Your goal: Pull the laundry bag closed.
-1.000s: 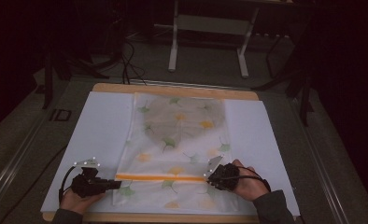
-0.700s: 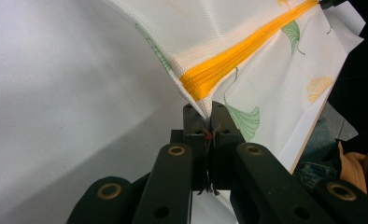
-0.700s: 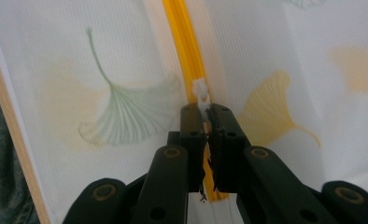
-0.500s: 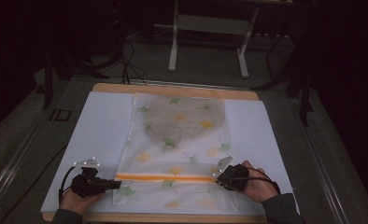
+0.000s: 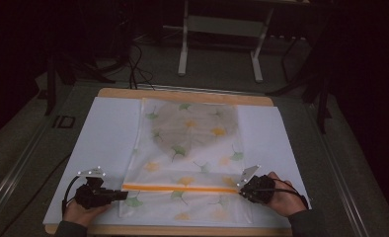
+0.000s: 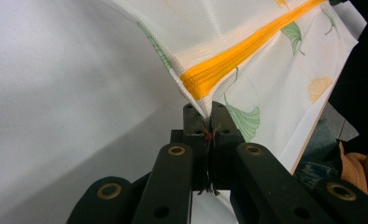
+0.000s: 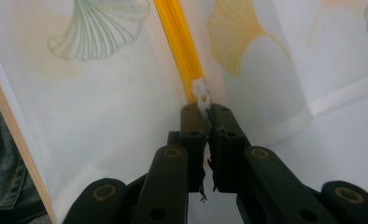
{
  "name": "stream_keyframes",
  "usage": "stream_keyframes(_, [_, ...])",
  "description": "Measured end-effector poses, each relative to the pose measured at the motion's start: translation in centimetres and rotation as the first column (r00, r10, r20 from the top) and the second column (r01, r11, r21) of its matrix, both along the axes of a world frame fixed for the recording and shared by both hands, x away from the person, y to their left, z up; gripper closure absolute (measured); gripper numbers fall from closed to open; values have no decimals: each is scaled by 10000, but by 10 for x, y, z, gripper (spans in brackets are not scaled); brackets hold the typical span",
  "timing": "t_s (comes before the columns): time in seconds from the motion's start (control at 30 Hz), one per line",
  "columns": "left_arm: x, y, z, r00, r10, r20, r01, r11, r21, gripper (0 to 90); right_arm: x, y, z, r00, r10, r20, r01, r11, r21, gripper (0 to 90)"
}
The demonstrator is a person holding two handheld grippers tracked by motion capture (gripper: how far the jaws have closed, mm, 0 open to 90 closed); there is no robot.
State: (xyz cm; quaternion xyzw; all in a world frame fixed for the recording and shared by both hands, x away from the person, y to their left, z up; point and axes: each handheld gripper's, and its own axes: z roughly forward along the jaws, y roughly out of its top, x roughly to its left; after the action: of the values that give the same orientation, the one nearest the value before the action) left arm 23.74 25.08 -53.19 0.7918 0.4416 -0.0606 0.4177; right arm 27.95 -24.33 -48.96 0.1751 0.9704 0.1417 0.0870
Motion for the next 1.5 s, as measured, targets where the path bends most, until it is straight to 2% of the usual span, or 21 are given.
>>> stream_keyframes(0.2, [0,0,0,10000,2,13,-2,10000,-25,882,-1,-12,-2,9997,-212,-87,212,9998,-64,850])
stream_keyframes(0.27, [0,-1,1,10000,-16,3,16,10000,-24,882,-2,-15,-2,9996,-252,-125,253,9996,110,850])
stream_keyframes(0.53, [0,-1,0,10000,-58,-47,58,10000,-11,882,-1,-16,2,9994,-341,-50,342,9992,204,850])
stream_keyframes(0.63, [-1,-1,0,10000,-52,-74,52,10000,13,877,-2,-15,-2,9995,-297,-144,299,9995,143,849])
stream_keyframes(0.7, [-2,-3,0,9999,-118,30,116,9992,371,841,-3,-15,-4,9993,-332,-142,335,9992,214,843])
stream_keyframes(0.77, [-3,-5,0,9999,-81,92,75,9977,674,808,-2,-16,-5,9990,-407,-167,413,9984,391,808])
stream_keyframes(0.8, [-3,-5,0,9999,-49,115,42,9978,661,791,-2,-17,-5,9985,-433,-328,448,9979,465,772])
stream_keyframes(0.9, [-3,-3,2,9996,114,245,-128,9982,591,755,-3,-18,-5,9980,-489,-400,515,9964,674,705])
stream_keyframes(1.03, [-5,2,4,9979,455,468,-486,9965,685,721,-2,-20,-4,9968,-713,-350,750,9901,1184,642])
stream_keyframes(1.17, [-6,7,8,9926,894,825,-953,9929,712,691,-1,-24,-2,9930,-1170,-182,1184,9751,1873,608])
stream_keyframes(1.3, [-7,10,10,9852,1254,1171,-1354,9875,809,686,1,-32,0,9822,-1879,71,1804,9519,2478,593])
stream_keyframes(1.37, [-8,11,11,9806,1369,1401,-1497,9850,857,682,2,-36,-1,9730,-2295,236,2145,9377,2735,575])
stream_keyframes(1.4, [-8,11,12,9781,1426,1518,-1571,9836,883,672,3,-38,-1,9679,-2498,278,2318,9300,2851,565])
stream_keyframes(1.43, [-8,11,12,9759,1442,1636,-1601,9832,879,668,3,-40,-2,9626,-2693,300,2472,9182,3094,558])
stream_keyframes(1.5, [-7,12,11,9696,1596,1854,-1780,9801,875,663,3,-45,-6,9477,-3178,289,2870,8885,3579,550])
